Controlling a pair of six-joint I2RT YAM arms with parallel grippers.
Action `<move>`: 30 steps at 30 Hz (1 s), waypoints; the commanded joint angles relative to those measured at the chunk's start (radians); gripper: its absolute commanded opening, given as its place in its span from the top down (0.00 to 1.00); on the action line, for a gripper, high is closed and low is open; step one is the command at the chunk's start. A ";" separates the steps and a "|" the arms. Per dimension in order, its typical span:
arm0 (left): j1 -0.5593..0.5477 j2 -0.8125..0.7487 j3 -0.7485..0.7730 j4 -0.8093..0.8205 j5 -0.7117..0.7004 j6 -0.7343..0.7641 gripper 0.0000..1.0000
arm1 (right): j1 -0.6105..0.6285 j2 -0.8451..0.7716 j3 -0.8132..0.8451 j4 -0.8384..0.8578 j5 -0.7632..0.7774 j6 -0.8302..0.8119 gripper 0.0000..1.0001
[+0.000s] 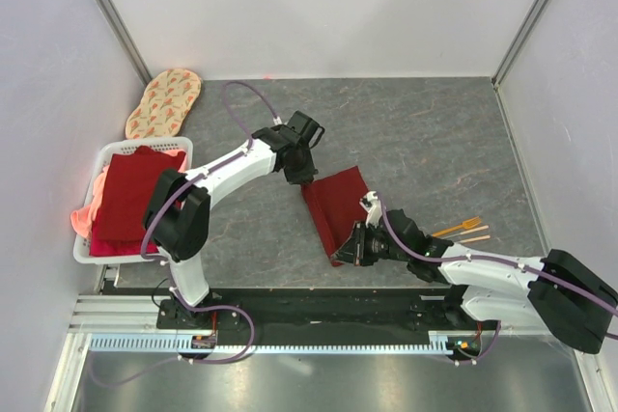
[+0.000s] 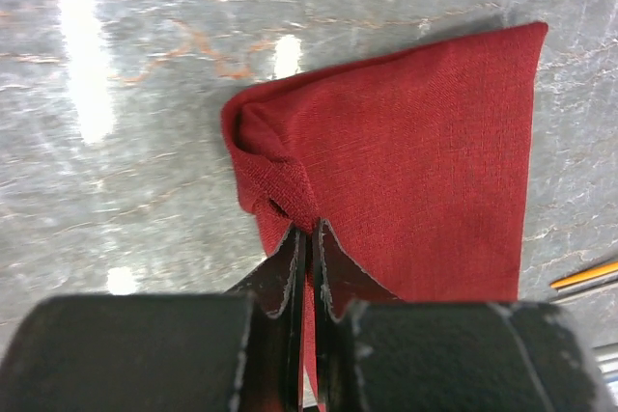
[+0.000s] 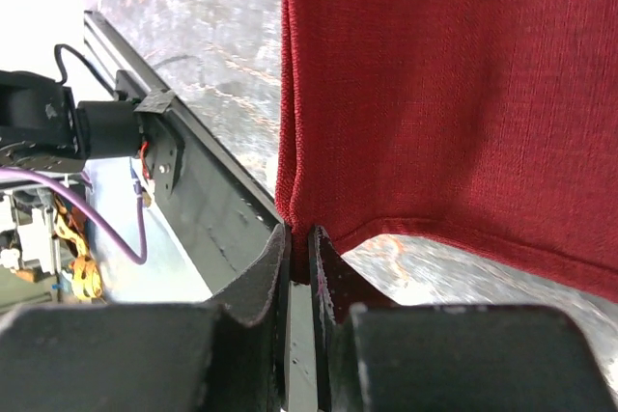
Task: Fold the napkin into a case and place the utensils inside
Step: Fold the lower triangle-folded napkin at the center of the board.
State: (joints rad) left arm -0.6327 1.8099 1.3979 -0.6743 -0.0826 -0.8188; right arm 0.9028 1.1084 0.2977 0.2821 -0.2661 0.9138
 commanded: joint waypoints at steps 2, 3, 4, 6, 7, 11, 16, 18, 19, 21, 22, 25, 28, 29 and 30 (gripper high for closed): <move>-0.013 0.058 0.122 0.070 -0.146 -0.042 0.98 | -0.002 -0.039 -0.052 -0.084 -0.098 0.025 1.00; -0.018 0.081 0.130 0.070 -0.143 -0.042 0.98 | -0.010 -0.045 -0.055 -0.110 -0.094 0.019 1.00; -0.025 0.091 0.144 0.070 -0.143 -0.042 0.98 | -0.013 -0.056 -0.057 -0.125 -0.090 0.014 1.00; -0.033 0.115 0.156 0.070 -0.141 -0.040 0.98 | -0.027 -0.062 -0.058 -0.162 -0.072 0.010 1.00; -0.038 0.124 0.167 0.070 -0.140 -0.039 0.98 | -0.031 -0.065 -0.060 -0.169 -0.070 0.007 1.00; -0.039 0.115 0.155 0.071 -0.143 -0.045 0.98 | -0.036 -0.058 -0.026 -0.236 -0.056 -0.030 1.00; -0.036 0.129 0.168 0.076 -0.125 -0.017 0.98 | -0.035 -0.002 0.018 -0.227 -0.091 -0.050 1.00; -0.025 0.134 0.173 0.076 -0.100 -0.016 0.98 | -0.016 0.013 0.027 -0.182 -0.113 -0.044 1.00; -0.009 0.128 0.158 0.078 -0.086 -0.016 0.98 | -0.004 0.039 0.062 -0.192 -0.098 -0.050 1.00; 0.010 0.102 0.136 0.081 -0.071 -0.003 0.98 | 0.054 0.067 0.102 -0.230 -0.062 -0.069 1.00; 0.030 0.088 0.109 0.082 -0.069 0.003 0.98 | 0.074 0.102 0.136 -0.228 -0.052 -0.069 1.00; 0.080 0.008 0.037 0.097 -0.059 0.024 0.98 | 0.149 0.189 0.193 -0.178 -0.039 -0.041 1.00; 0.138 -0.081 -0.045 0.116 -0.023 0.049 0.98 | 0.209 0.290 0.262 -0.124 -0.042 -0.024 1.00; 0.152 -0.101 -0.063 0.117 -0.017 0.053 0.98 | 0.218 0.312 0.279 -0.101 -0.047 -0.021 1.00; 0.181 -0.141 -0.082 0.120 -0.010 0.066 0.98 | 0.237 0.332 0.294 -0.089 -0.051 -0.015 1.00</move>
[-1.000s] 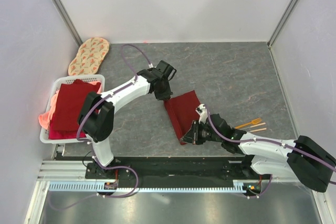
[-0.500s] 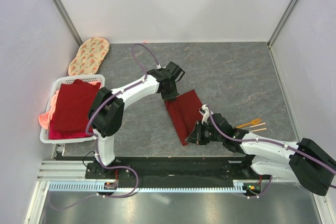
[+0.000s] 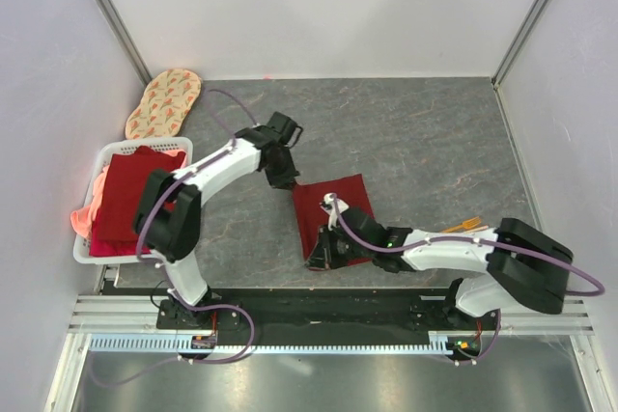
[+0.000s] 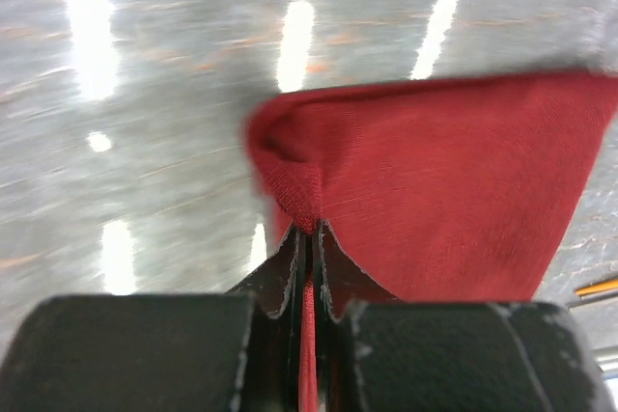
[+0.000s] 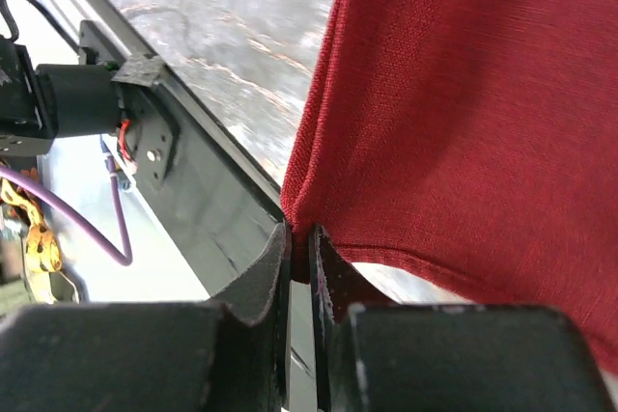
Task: Fold the napkin into a case and place the utensils inside
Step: Fold the lower triangle-folded napkin at the center of the board.
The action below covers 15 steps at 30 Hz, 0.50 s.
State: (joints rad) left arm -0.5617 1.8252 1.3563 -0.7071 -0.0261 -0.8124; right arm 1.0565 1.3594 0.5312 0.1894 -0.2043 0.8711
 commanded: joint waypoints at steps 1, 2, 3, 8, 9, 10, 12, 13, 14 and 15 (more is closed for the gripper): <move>0.121 -0.173 -0.072 0.153 -0.060 0.065 0.98 | 0.091 0.113 0.088 0.015 -0.116 0.035 1.00; 0.131 -0.190 -0.085 0.153 -0.058 0.071 0.98 | 0.097 0.125 0.099 0.030 -0.116 0.037 1.00; 0.144 -0.205 -0.097 0.153 -0.058 0.085 0.98 | 0.103 0.135 0.108 0.036 -0.118 0.040 1.00; 0.135 -0.239 -0.120 0.162 -0.032 0.091 0.98 | 0.103 0.126 0.095 0.047 -0.099 0.048 1.00; 0.122 -0.233 -0.114 0.166 -0.031 0.084 0.98 | 0.103 0.118 0.087 0.047 -0.098 0.049 1.00; 0.112 -0.215 -0.106 0.170 -0.034 0.081 0.98 | 0.105 0.112 0.069 0.048 -0.095 0.049 1.00; 0.085 -0.184 -0.077 0.175 -0.040 0.072 0.98 | 0.100 0.095 0.047 0.051 -0.087 0.060 1.00; 0.076 -0.169 -0.065 0.173 -0.038 0.070 0.98 | 0.097 0.087 0.021 0.054 -0.083 0.065 1.00; 0.068 -0.134 -0.054 0.175 -0.040 0.065 0.98 | 0.096 0.077 0.006 0.067 -0.083 0.075 1.00; 0.053 -0.116 -0.030 0.175 -0.044 0.059 0.98 | 0.082 0.052 -0.013 0.073 -0.081 0.083 1.00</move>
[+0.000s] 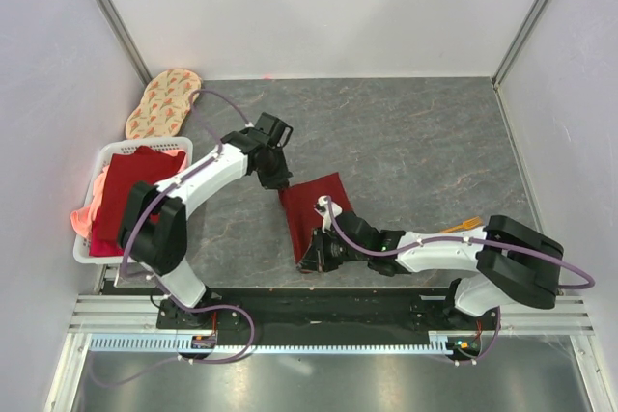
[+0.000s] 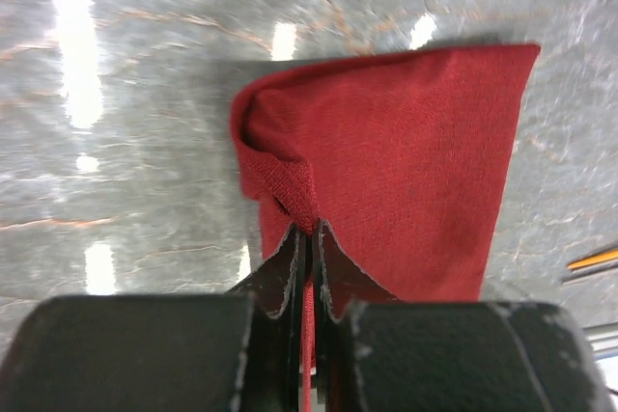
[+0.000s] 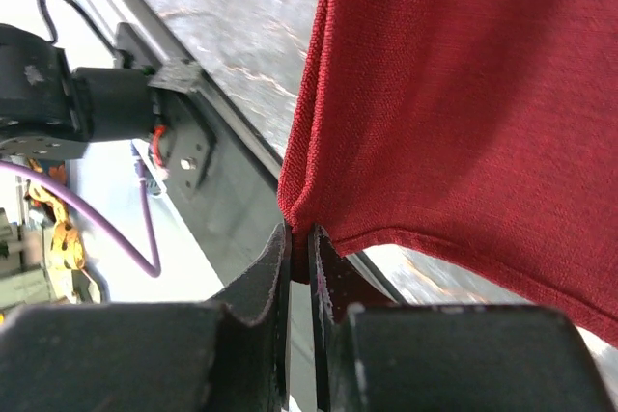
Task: Fold the napkin into a case and place the utensils inside
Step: Fold the lower triangle-folded napkin at the center of the board.
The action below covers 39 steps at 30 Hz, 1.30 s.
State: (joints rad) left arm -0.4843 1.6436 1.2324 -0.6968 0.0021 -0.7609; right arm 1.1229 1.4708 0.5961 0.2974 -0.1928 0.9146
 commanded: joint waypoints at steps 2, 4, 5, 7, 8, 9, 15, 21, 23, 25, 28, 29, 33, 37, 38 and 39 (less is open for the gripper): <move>-0.039 0.116 0.120 0.164 -0.082 0.002 0.98 | -0.014 -0.085 -0.139 -0.002 -0.096 0.056 1.00; -0.056 0.142 0.153 0.164 -0.086 -0.006 0.98 | -0.040 -0.128 -0.201 0.017 -0.105 0.078 1.00; -0.062 0.154 0.162 0.163 -0.091 -0.014 0.98 | -0.067 -0.142 -0.222 0.040 -0.118 0.084 1.00; -0.080 0.192 0.194 0.164 -0.103 -0.020 0.98 | -0.093 -0.171 -0.274 0.057 -0.138 0.095 1.00; -0.085 0.202 0.203 0.164 -0.106 -0.026 0.98 | -0.121 -0.182 -0.288 0.063 -0.152 0.096 1.00; -0.095 0.229 0.223 0.164 -0.108 -0.031 0.98 | -0.132 -0.197 -0.312 0.063 -0.157 0.096 1.00; -0.126 0.297 0.272 0.164 -0.120 -0.055 0.98 | -0.192 -0.221 -0.351 0.034 -0.174 0.075 1.00; -0.140 0.347 0.306 0.166 -0.113 -0.058 0.98 | -0.227 -0.214 -0.329 -0.029 -0.165 0.035 0.97; -0.140 0.357 0.311 0.166 -0.113 -0.055 0.98 | -0.227 -0.221 -0.299 -0.115 -0.139 -0.009 0.94; -0.140 0.364 0.318 0.169 -0.111 -0.049 0.98 | -0.229 -0.228 -0.251 -0.197 -0.108 -0.039 0.84; -0.140 0.375 0.319 0.174 -0.105 -0.040 0.98 | -0.248 -0.228 -0.184 -0.291 -0.102 -0.097 0.63; -0.140 0.380 0.317 0.172 -0.103 -0.034 0.98 | -0.267 -0.230 -0.165 -0.322 -0.100 -0.115 0.59; -0.140 0.383 0.308 0.175 -0.094 -0.023 0.98 | -0.317 -0.231 -0.035 -0.432 -0.089 -0.215 0.38; -0.140 0.378 0.297 0.180 -0.091 -0.011 0.98 | -0.396 -0.182 0.083 -0.543 -0.095 -0.299 0.31; -0.140 0.375 0.296 0.180 -0.090 -0.008 0.98 | -0.428 -0.173 0.099 -0.544 -0.106 -0.310 0.31; -0.140 0.375 0.294 0.183 -0.086 -0.006 0.98 | -0.443 -0.165 0.131 -0.546 -0.118 -0.321 0.30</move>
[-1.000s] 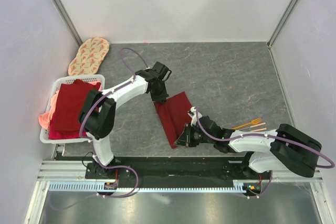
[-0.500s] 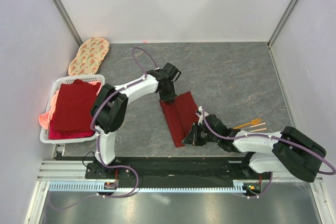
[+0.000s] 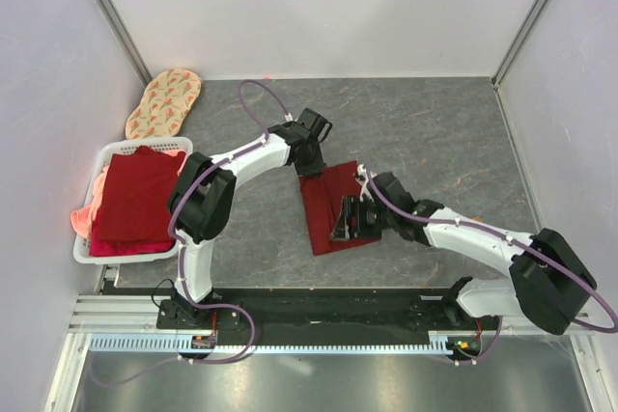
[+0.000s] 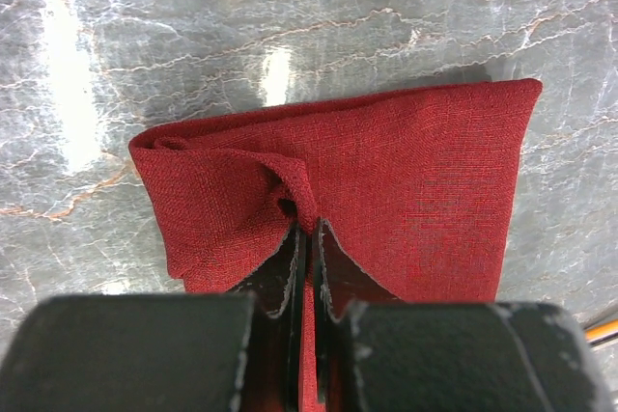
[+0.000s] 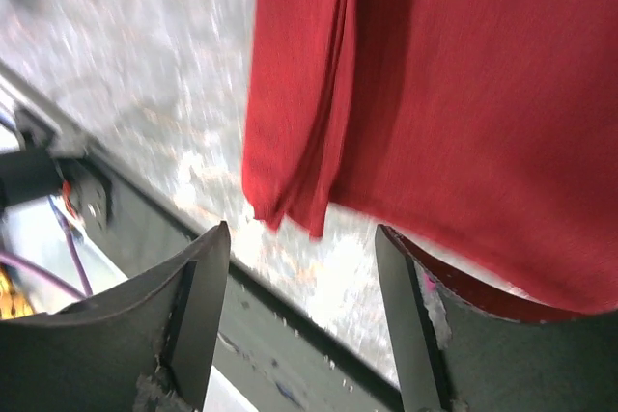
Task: Fold the napkin into a case and place the utensils inside
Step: Fold the lower triangle-folded napkin at the center of the board.
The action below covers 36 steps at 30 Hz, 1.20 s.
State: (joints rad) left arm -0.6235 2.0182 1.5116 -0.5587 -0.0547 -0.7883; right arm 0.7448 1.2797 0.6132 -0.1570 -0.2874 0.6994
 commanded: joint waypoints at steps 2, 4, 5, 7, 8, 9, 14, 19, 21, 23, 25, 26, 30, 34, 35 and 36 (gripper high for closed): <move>-0.001 -0.004 0.018 0.046 -0.025 0.029 0.98 | -0.109 0.068 0.146 -0.090 -0.019 -0.130 0.30; -0.001 -0.009 0.019 0.048 -0.019 0.034 0.98 | -0.163 0.119 0.204 -0.087 -0.027 -0.146 0.37; -0.001 -0.010 0.021 0.048 -0.019 0.035 0.98 | -0.180 0.165 0.223 -0.078 -0.029 -0.146 0.42; 0.001 -0.012 0.019 0.046 -0.022 0.040 0.98 | -0.199 0.213 0.276 -0.034 -0.039 -0.149 0.56; 0.001 -0.009 0.016 0.049 -0.022 0.041 0.98 | -0.215 0.292 0.336 0.006 -0.059 -0.156 0.70; 0.002 -0.007 0.018 0.049 -0.020 0.043 0.98 | -0.222 0.355 0.359 0.014 -0.082 -0.161 0.85; 0.002 -0.006 0.016 0.055 -0.002 0.041 0.98 | -0.229 0.490 0.477 0.056 -0.111 -0.189 1.00; 0.002 -0.007 0.015 0.062 0.006 0.038 0.98 | -0.232 0.579 0.528 0.083 -0.131 -0.182 1.00; 0.002 -0.007 0.018 0.065 0.012 0.037 0.98 | -0.236 0.612 0.525 0.102 -0.141 -0.178 1.00; 0.002 -0.007 0.019 0.066 0.016 0.034 0.98 | -0.234 0.635 0.520 0.120 -0.145 -0.169 1.00; 0.002 -0.007 0.024 0.071 0.027 0.029 0.98 | -0.236 0.650 0.508 0.141 -0.142 -0.167 1.00; 0.002 -0.009 0.030 0.069 0.033 0.026 0.98 | -0.234 0.667 0.505 0.140 -0.145 -0.164 1.00; 0.002 -0.007 0.039 0.080 0.052 0.012 0.98 | -0.234 0.690 0.496 0.149 -0.144 -0.160 1.00; 0.001 -0.006 0.035 0.095 0.052 -0.015 0.98 | -0.236 0.701 0.499 0.180 -0.159 -0.135 1.00; 0.001 -0.006 0.035 0.098 0.052 -0.020 0.98 | -0.234 0.702 0.497 0.189 -0.167 -0.126 1.00; 0.001 -0.001 0.035 0.105 0.081 -0.023 0.98 | -0.234 0.704 0.497 0.194 -0.179 -0.121 1.00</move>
State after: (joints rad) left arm -0.6231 2.0182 1.5120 -0.5114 -0.0158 -0.7879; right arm 0.5102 1.9537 1.1057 -0.0216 -0.4416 0.5571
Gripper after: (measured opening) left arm 0.061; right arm 0.007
